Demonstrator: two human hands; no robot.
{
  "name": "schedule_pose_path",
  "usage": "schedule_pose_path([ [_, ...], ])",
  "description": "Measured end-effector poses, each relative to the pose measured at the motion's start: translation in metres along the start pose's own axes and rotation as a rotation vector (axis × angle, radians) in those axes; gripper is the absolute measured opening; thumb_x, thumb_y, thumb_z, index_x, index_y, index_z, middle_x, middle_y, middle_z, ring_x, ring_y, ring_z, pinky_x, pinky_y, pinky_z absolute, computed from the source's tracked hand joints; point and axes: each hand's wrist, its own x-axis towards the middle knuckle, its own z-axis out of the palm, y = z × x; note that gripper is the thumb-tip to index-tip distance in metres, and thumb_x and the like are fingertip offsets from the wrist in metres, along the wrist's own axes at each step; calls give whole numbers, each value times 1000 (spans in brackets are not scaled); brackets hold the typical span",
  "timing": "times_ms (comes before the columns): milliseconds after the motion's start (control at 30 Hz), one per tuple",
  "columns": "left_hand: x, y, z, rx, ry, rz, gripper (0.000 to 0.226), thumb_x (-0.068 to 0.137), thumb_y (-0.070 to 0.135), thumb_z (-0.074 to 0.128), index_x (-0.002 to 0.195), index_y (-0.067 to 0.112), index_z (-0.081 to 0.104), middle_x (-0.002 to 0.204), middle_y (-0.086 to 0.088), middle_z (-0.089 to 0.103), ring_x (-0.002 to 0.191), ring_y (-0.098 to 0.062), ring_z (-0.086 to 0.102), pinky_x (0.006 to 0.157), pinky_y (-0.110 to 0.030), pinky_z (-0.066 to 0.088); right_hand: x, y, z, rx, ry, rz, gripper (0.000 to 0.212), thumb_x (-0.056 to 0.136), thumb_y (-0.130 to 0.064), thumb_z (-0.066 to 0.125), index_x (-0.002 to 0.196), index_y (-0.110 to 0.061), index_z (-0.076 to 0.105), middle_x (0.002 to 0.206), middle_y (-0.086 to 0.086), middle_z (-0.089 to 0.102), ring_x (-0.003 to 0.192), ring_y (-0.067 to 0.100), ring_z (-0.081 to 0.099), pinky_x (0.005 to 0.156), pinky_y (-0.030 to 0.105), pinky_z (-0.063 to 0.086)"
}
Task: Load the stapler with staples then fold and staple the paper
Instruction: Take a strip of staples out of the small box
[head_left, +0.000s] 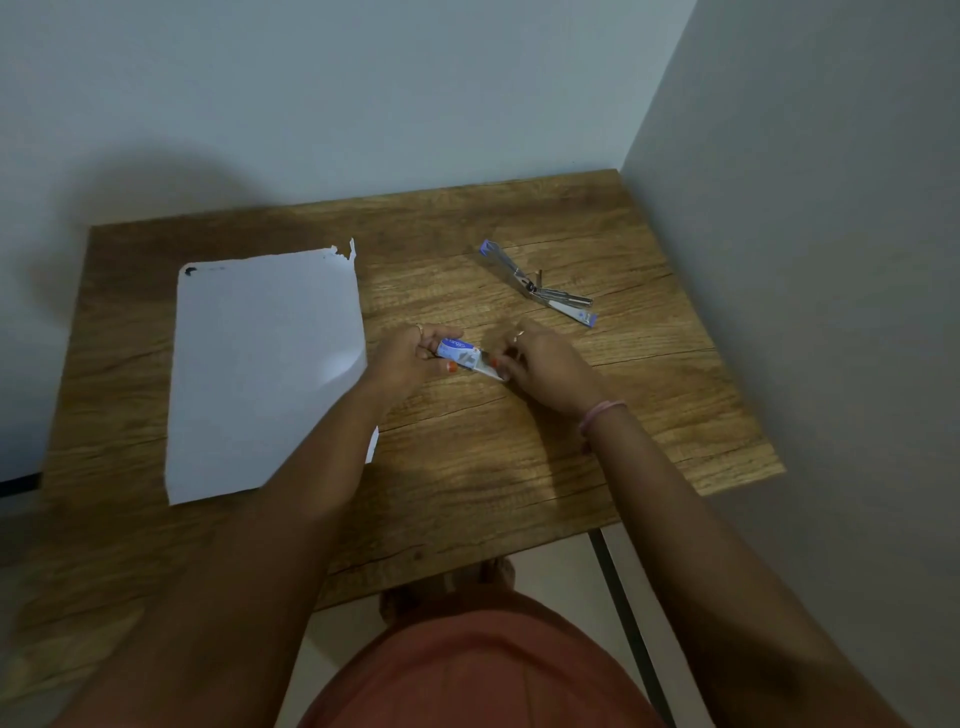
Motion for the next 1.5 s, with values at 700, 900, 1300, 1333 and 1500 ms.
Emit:
schedule_pose_path([
  [700, 1, -2, 8, 172, 92, 23, 59, 79, 15, 76, 133, 13, 55, 116, -16, 68, 108, -19, 57, 91, -16, 42, -10, 11, 6, 230, 83, 67, 31, 74, -8, 77, 104, -9, 72, 97, -1, 68, 82, 2, 57, 73, -1, 33],
  [900, -8, 3, 23, 359, 138, 33, 84, 69, 42, 81, 142, 24, 43, 141, -8, 40, 129, -24, 40, 105, -42, 40, 6, -1, 17, 253, 125, 126, 32, 75, -18, 76, 106, -15, 71, 92, 1, 72, 89, 15, 65, 80, 24, 48],
  [1300, -4, 4, 40, 329, 374, 46, 68, 84, 36, 69, 142, 11, 42, 140, -11, 44, 130, -25, 40, 105, -35, 36, -6, 24, 0, 607, 91, 195, 22, 90, -5, 59, 110, -5, 69, 111, 11, 70, 107, 18, 63, 96, 25, 46],
  [1333, -3, 3, 40, 317, 384, 55, 63, 85, 34, 68, 140, 11, 45, 138, -11, 45, 127, -24, 42, 102, -34, 38, -12, 31, -3, 576, 98, 186, 22, 92, -3, 56, 111, -5, 68, 114, 8, 69, 111, 17, 61, 98, 23, 43],
  [1500, 8, 1, 33, 274, 412, 52, 53, 83, 28, 66, 131, 7, 54, 132, -11, 47, 121, -24, 46, 98, -34, 44, -44, 45, -5, 591, 84, 160, 21, 88, -12, 66, 109, -12, 70, 103, -8, 68, 97, -5, 60, 86, 9, 43],
])
